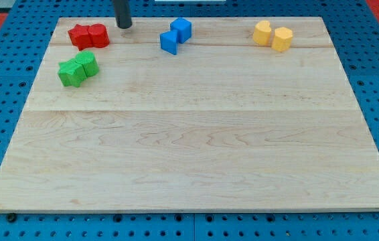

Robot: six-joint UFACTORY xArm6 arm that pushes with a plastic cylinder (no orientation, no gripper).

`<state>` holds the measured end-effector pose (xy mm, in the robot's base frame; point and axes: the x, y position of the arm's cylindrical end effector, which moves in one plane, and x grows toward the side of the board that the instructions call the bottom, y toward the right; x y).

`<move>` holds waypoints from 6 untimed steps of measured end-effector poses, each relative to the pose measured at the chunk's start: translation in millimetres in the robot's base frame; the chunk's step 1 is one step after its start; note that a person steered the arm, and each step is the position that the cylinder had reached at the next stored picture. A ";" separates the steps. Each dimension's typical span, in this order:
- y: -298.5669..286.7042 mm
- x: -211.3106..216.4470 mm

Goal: Push the group of green blocks to the center left of the board

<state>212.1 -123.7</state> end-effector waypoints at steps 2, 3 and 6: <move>20.5 57.7; -17.7 83.0; -93.4 121.7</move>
<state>333.8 -217.2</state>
